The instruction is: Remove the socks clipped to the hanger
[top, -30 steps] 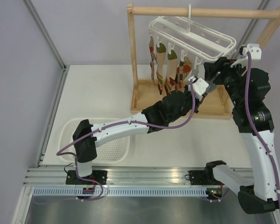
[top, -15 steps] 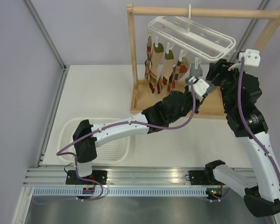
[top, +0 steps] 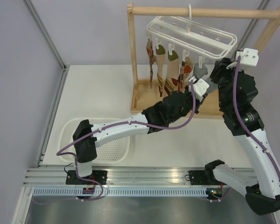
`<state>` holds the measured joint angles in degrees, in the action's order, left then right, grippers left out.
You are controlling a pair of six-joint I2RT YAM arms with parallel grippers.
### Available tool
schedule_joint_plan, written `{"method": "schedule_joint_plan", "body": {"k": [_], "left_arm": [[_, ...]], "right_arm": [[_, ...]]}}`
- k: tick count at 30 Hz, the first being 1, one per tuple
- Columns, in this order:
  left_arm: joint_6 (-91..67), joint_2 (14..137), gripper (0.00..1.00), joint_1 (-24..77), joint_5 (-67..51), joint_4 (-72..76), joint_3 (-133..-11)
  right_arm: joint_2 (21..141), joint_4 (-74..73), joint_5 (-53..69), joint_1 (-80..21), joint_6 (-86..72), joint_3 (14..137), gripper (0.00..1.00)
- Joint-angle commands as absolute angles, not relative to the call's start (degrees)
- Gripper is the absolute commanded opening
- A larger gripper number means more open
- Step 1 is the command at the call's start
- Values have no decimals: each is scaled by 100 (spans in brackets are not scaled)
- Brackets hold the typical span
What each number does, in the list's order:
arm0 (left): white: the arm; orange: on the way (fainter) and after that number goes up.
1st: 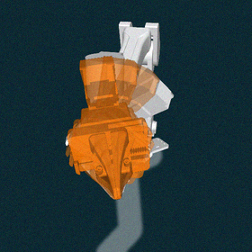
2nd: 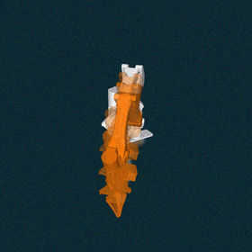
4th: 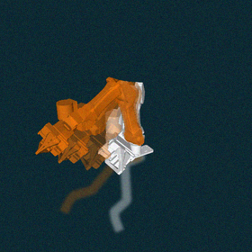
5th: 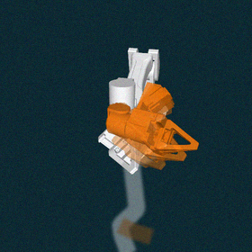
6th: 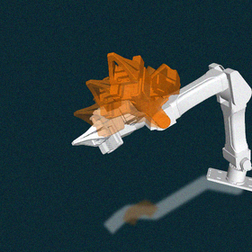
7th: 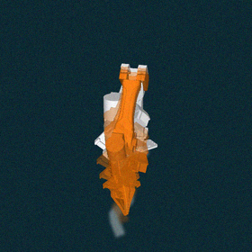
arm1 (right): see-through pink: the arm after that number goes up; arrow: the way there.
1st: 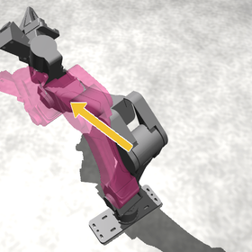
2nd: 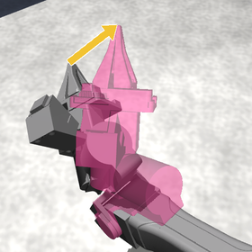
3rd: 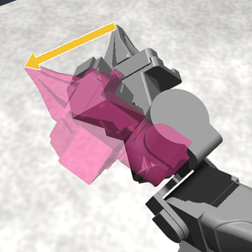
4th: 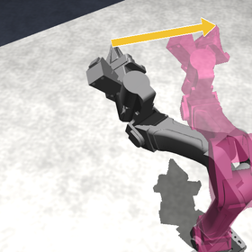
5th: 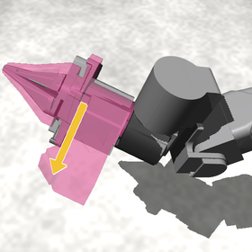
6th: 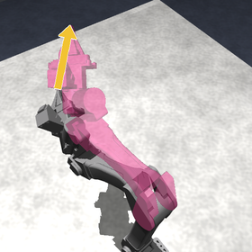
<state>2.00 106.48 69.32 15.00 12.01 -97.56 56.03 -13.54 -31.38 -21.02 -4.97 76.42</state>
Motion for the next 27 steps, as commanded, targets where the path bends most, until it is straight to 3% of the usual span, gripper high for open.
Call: {"method": "schedule_joint_plan", "body": {"k": [1, 3, 4, 6, 16, 27], "left_arm": [[369, 10696, 2, 6979, 1582, 1257, -9870], [369, 10696, 2, 6979, 1582, 1257, -9879], [378, 10705, 2, 6979, 1591, 1266, -9862], [378, 10714, 2, 6979, 1600, 1239, -9853], [220, 10618, 2, 6987, 1749, 1361, -9203], [-333, 9678, 2, 6996, 1863, 1661, -7860]], "right_arm": [[5608, -1134, -3463, -2223, -299, 7682, 31], [5607, -1116, -3524, -2276, -290, 7682, 21], [5616, -1116, -3542, -2294, -273, 7682, 10], [5642, -1099, -3568, -2329, -255, 7690, 2], [5748, -1063, -3595, -2417, -220, 7805, 1], [5669, -1063, -3673, -2426, -237, 7664, 3]]}}
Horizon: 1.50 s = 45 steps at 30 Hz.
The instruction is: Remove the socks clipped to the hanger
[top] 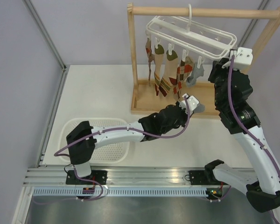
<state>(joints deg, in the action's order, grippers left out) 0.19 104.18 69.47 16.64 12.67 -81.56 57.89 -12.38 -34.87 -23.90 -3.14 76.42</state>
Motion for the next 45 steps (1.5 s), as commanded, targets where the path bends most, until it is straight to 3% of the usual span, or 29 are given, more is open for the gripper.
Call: {"method": "schedule_joint_plan", "body": {"k": [1, 2, 3, 6, 8, 9, 26, 45], "left_arm": [[-343, 9572, 2, 6987, 1959, 1670, -7744], [-343, 9310, 2, 6987, 1995, 1670, -7630], [-334, 9186, 2, 6996, 2047, 1670, -7385], [-351, 8580, 2, 6961, 2223, 1574, -6893], [-448, 8177, 2, 6917, 2224, 1407, -6698], [-596, 8052, 2, 6804, 2180, 1311, -6515], [-3128, 4907, 2, 4334, 1177, -113, -3561], [-4877, 1996, 2, 4219, 3419, -3593, -2795]], "right_arm": [[5643, -1081, -3683, -2426, -246, 7612, 7], [5625, -1090, -3683, -2426, -246, 7594, 16], [5573, -1125, -3648, -2426, -263, 7576, 43], [5459, -1248, -3569, -2426, -343, 7462, 77], [5379, -1327, -3525, -2426, -430, 7322, 81], [5274, -1345, -3507, -2426, -465, 7260, 89], [3912, -1520, -3700, -2426, -1318, 4975, 91], [3472, -1415, -3990, -2408, -1845, 3771, 96]]}}
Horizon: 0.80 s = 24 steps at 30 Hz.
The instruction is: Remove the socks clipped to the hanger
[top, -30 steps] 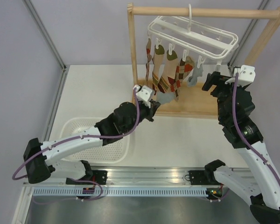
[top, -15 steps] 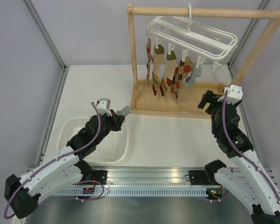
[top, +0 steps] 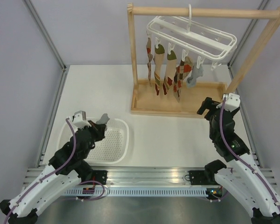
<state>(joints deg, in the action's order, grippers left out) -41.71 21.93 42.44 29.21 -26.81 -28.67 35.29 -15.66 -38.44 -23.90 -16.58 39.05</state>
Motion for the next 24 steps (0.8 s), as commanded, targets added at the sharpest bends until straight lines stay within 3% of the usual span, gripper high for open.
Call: {"method": "schedule_joint_plan", "body": {"k": [1, 15, 16, 18, 19, 24], "left_arm": [[-5017, 1891, 2, 4219, 3436, -3743, -2778], [-5449, 1828, 2, 4219, 3463, -4122, -2610], [-5441, 1819, 11, 4219, 3445, -4131, -2602], [-5493, 1819, 50, 4219, 3454, -4157, -2610], [-5563, 1828, 98, 4219, 3463, -4227, -2610], [-5625, 1951, 100, 4219, 3480, -4298, -2654]], "right_arm": [[3472, -1398, -3999, -2400, -1854, 3744, 96], [3410, -1362, -4034, -2320, -1802, 3674, 98], [3410, -1362, -4025, -2312, -1810, 3674, 98], [3436, -1371, -4008, -2312, -1819, 3674, 98], [3437, -1362, -4008, -2303, -1828, 3674, 98], [3419, -1362, -3990, -2294, -1802, 3691, 98]]}}
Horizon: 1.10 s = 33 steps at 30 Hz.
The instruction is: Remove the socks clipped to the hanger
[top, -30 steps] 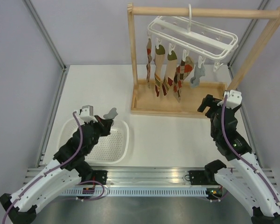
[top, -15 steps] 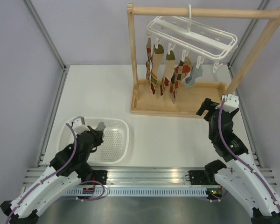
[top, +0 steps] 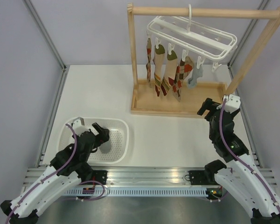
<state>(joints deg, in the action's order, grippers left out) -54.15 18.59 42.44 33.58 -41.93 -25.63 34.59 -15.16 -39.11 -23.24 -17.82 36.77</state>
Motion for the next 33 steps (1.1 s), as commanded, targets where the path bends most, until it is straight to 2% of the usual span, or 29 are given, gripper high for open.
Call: {"method": "schedule_joint_plan", "body": {"k": [1, 11, 14, 17, 19, 24, 25, 29, 33], "left_arm": [[-5616, 1951, 100, 4219, 3480, -4298, -2663], [-5528, 1837, 100, 4219, 3735, -4298, -2856], [-5073, 1959, 100, 4219, 3727, -3834, -2988], [-4291, 2275, 100, 4219, 3045, -2754, -3041], [-3739, 2635, 100, 4219, 2508, -1573, -2962], [-3156, 4207, 100, 4245, 742, -27, -3391], [-2999, 4819, 100, 4332, 608, 261, -3688], [-2401, 5992, 100, 4929, 412, 1185, -4551], [-1820, 7117, 100, 5554, 484, 1344, -5728]], "right_arm": [[3410, -1380, -3990, -2294, -1793, 3700, 98], [3366, -1433, -3955, -2259, -1784, 3700, 98], [3436, -1424, -3894, -2241, -1819, 3726, 98], [3515, -1380, -3815, -2206, -1854, 3735, 98], [3577, -1345, -3736, -2163, -1863, 3727, 98], [3718, -1310, -3419, -1995, -1837, 3779, 98], [3735, -1310, -3367, -1908, -1820, 3797, 98], [3823, -1301, -2998, -1539, -1749, 3928, 98], [4068, -1275, -2339, -924, -1758, 4078, 98]]}}
